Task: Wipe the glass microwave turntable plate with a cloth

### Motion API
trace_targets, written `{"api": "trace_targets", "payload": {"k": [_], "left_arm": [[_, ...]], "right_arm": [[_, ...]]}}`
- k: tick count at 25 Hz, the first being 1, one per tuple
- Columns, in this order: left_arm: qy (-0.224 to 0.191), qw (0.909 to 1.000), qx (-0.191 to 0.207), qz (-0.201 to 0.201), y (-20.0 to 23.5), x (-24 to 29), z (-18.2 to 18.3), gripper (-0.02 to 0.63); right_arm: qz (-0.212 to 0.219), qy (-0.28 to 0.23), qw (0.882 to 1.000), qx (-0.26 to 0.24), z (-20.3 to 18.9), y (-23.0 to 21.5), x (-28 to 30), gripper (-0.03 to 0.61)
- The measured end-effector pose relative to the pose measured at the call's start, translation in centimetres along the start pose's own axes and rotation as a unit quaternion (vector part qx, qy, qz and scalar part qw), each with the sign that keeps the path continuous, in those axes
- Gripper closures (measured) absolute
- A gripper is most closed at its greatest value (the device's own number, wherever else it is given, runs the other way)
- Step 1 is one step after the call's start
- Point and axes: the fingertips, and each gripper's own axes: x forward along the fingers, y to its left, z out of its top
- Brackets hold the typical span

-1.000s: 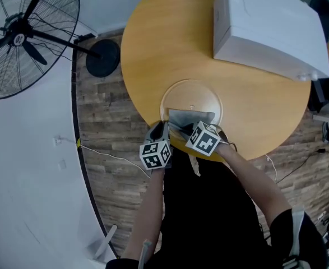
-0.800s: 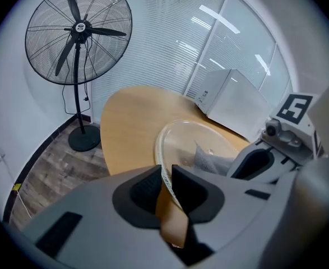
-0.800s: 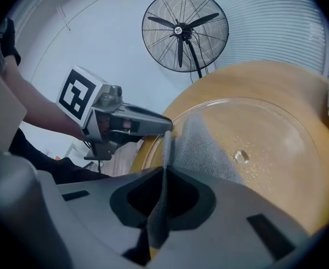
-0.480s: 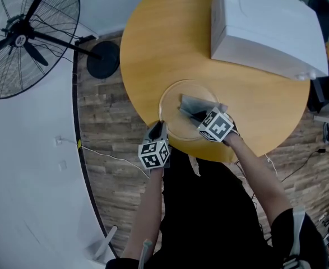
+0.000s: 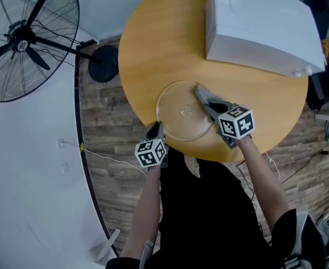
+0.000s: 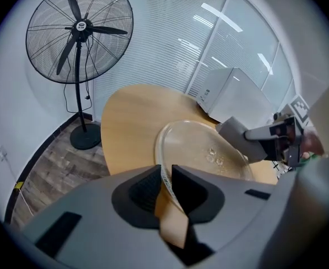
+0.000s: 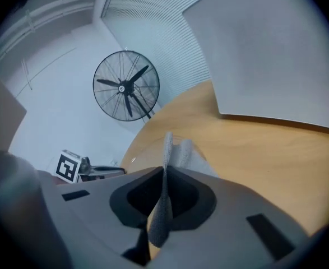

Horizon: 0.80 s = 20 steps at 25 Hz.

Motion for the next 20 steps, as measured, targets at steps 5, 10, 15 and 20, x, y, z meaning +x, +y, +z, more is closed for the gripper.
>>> {"api": "trace_targets", "payload": {"k": [5, 10, 15, 20], "left_arm": [[0.000, 1.0000, -0.002, -0.009, 0.1, 0.0, 0.2, 0.565], [0.008, 0.9994, -0.018, -0.028, 0.2, 0.0, 0.2, 0.563], [0.024, 0.9978, -0.021, -0.058, 0.2, 0.0, 0.2, 0.563], [0.027, 0.9950, -0.032, -0.090, 0.1, -0.7, 0.8, 0.565]], "right_arm": [[-0.015, -0.073, 0.996, 0.054, 1.0, 0.0, -4.0, 0.554], [-0.037, -0.117, 0.989, 0.078, 1.3, 1.0, -6.8, 0.554], [-0.067, -0.142, 0.983, 0.093, 1.1, 2.4, -8.2, 0.554], [-0.087, -0.175, 0.977, 0.086, 1.9, 5.5, -9.2, 0.554]]}}
